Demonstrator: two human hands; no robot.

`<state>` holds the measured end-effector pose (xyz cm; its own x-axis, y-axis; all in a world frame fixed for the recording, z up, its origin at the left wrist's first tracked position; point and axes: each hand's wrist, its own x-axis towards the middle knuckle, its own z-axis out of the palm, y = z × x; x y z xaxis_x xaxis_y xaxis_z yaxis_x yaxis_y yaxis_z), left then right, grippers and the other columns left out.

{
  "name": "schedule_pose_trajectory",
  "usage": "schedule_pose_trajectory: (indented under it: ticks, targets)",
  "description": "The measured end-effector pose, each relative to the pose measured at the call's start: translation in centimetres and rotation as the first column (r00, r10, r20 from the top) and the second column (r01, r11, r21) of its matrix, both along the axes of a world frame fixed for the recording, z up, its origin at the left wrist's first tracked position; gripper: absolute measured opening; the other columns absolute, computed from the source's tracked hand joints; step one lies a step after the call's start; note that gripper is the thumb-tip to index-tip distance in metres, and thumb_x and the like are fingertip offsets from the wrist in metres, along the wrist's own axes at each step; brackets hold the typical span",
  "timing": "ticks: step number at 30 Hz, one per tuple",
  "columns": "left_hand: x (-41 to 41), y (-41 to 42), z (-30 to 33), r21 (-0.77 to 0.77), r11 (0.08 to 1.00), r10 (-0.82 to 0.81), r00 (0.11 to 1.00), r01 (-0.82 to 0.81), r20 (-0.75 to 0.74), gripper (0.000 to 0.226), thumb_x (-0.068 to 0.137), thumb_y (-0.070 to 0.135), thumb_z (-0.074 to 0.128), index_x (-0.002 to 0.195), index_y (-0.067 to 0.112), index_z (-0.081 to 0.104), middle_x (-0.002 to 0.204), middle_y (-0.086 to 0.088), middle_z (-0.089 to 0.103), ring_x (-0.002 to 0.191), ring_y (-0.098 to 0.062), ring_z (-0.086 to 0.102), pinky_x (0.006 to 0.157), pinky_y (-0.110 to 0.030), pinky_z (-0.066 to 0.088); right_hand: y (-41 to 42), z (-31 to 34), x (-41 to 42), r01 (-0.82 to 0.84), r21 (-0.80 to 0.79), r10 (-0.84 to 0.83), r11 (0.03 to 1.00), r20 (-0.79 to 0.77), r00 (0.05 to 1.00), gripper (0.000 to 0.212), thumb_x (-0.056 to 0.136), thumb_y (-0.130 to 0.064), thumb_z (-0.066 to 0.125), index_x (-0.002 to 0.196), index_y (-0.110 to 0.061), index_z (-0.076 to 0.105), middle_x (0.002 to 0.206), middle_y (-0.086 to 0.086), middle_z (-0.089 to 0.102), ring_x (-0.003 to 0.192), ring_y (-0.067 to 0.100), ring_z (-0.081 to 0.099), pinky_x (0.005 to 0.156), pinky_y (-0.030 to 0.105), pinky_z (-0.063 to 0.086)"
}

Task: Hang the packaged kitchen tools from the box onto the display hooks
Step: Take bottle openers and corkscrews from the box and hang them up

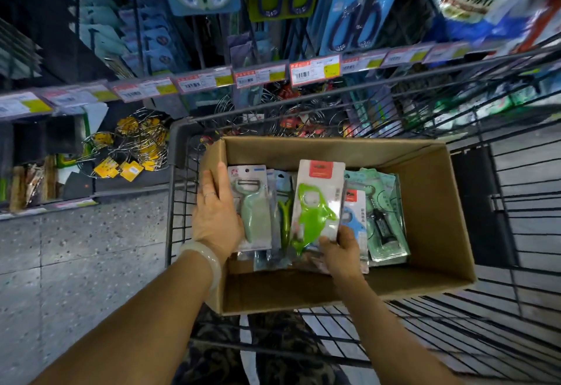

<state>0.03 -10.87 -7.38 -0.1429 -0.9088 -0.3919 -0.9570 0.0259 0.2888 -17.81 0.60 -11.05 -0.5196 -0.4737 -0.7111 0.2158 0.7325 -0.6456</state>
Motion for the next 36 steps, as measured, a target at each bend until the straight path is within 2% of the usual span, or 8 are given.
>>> schedule_pose_trajectory:
  ticks: [4,8,12,18,22,26,32,36]
  targets:
    - [-0.3,0.2,2.4,0.014,0.999,0.034,0.999,-0.034,-0.014,0.096,0.087,0.049,0.057,0.151,0.016,-0.006,0.159,-0.015,0.002,0.146,-0.033,0.005,0.117,-0.048,0.013,0.0,3.3,-0.1,0.065,-0.134,-0.046,0.989,0.143,0.989,0.027,0.090,0.005,0.052,0.106,-0.016,0.059,0.108,0.011,0.068,0.101,0.034,0.064,0.086,0.053,0.053]
    - [-1.3,0.4,5.0,-0.090,0.985,0.093,0.902,-0.144,-0.422,0.067,0.085,0.067,0.046,0.131,0.020,0.049,0.145,-0.003,0.035,0.133,-0.022,0.035,0.110,-0.036,0.032,-2.6,6.6,0.2,-0.011,-0.265,0.054,0.964,0.155,0.987,0.026,0.091,0.002,0.054,0.113,-0.011,0.059,0.109,0.010,0.069,0.106,0.031,0.063,0.094,0.054,0.048]
    - [-1.7,0.5,7.2,0.602,0.771,0.619,0.467,-0.209,-0.632,0.081,0.065,0.079,0.061,0.124,0.024,0.061,0.128,0.000,0.061,0.120,-0.019,0.055,0.108,-0.037,0.037,-5.2,11.1,1.7,-0.175,-0.405,0.241,0.897,0.117,0.963,0.032,0.089,0.007,0.053,0.106,-0.018,0.063,0.104,0.003,0.072,0.103,0.024,0.065,0.092,0.045,0.051]
    - [1.5,0.1,11.1,0.573,0.724,0.639,0.061,-0.383,-0.767,0.006,0.088,0.012,0.064,0.085,0.013,0.070,0.088,-0.016,0.067,0.084,-0.028,0.063,0.082,-0.044,0.053,-7.1,14.8,6.7,-0.235,-0.513,0.327,0.826,0.096,0.940,0.041,0.076,-0.008,0.058,0.116,-0.019,0.058,0.114,0.010,0.068,0.106,0.031,0.063,0.092,0.050,0.051]
    - [6.4,0.1,13.9,0.468,0.747,0.549,0.040,-0.472,-0.835,0.015,0.084,0.002,0.066,0.098,0.005,0.061,0.078,-0.002,0.065,0.060,-0.001,0.064,0.056,-0.013,0.050,-8.4,17.5,11.8,-0.297,-0.566,0.359,0.769,-0.001,0.933,0.035,0.084,-0.003,0.064,0.114,-0.018,0.054,0.107,0.002,0.068,0.096,0.017,0.067,0.082,0.036,0.056]
    - [12.5,0.9,16.3,0.399,0.760,0.479,0.028,-0.512,-0.877,0.020,0.083,0.000,0.067,0.101,0.006,0.061,0.082,0.000,0.068,0.068,-0.008,0.063,0.058,-0.011,0.052,-8.8,20.3,18.4,-0.356,-0.598,0.389,0.718,-0.079,0.918,0.034,0.083,0.005,0.064,0.104,-0.019,0.050,0.089,-0.005,0.065,0.070,0.002,0.066,0.061,0.019,0.055]
    - [24.3,3.0,19.1,0.279,0.714,0.384,0.025,-0.642,-0.923,0.018,0.083,-0.001,0.066,0.080,0.013,0.055,0.072,0.001,0.061,0.058,-0.003,0.058,0.057,-0.015,0.045,-7.8,22.4,28.2,-0.304,-0.657,0.350,0.689,-0.065,0.935,0.035,0.083,0.005,0.065,0.095,-0.024,0.051,0.098,0.009,0.067,0.090,0.037,0.066,0.076,0.050,0.055]
    - [33.0,5.6,20.4,0.244,0.679,0.368,0.033,-0.693,-0.929,0.021,0.083,0.006,0.070,0.100,0.012,0.059,0.089,0.004,0.068,0.078,-0.010,0.064,0.064,-0.017,0.052,-6.9,23.6,34.6,-0.432,-0.698,0.455,0.571,-0.168,0.874,0.051,0.082,0.000,0.068,0.120,-0.028,0.047,0.119,0.007,0.064,0.107,0.022,0.063,0.094,0.048,0.050]
